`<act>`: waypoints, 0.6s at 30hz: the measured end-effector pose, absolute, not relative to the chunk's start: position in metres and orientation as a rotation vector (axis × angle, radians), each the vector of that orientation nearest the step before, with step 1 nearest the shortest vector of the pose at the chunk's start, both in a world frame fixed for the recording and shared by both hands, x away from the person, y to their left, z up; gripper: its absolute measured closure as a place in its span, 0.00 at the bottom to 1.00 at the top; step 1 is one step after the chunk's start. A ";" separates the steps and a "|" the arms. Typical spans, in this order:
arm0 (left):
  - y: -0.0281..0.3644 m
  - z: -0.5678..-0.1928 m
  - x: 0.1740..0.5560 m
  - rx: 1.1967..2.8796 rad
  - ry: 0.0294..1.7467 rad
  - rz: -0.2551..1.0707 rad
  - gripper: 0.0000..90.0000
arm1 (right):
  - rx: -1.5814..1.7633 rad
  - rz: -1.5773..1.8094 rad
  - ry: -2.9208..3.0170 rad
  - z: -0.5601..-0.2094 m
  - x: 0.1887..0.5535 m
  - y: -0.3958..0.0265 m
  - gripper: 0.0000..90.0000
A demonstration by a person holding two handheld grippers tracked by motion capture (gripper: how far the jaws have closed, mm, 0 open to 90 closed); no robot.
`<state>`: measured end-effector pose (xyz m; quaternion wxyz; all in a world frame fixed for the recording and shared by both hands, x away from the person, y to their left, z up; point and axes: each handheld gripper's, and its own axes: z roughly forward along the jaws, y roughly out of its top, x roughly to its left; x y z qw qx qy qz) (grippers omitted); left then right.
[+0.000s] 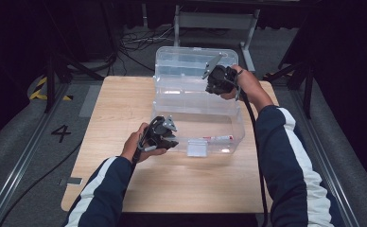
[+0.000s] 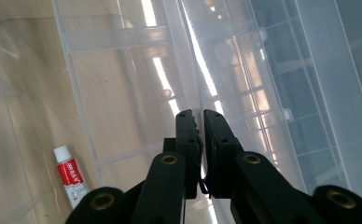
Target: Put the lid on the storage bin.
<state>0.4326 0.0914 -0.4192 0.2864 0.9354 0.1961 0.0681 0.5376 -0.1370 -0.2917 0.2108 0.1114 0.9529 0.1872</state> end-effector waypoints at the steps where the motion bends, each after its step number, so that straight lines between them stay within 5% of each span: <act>1: 0.091 -0.419 0.433 2.499 0.523 0.185 0.78 | 0.311 0.523 2.647 -0.292 0.537 -0.137 0.96; 18: 0.091 -0.419 0.432 2.499 0.523 0.198 0.76 | 0.280 0.564 2.620 -0.294 0.516 -0.139 0.96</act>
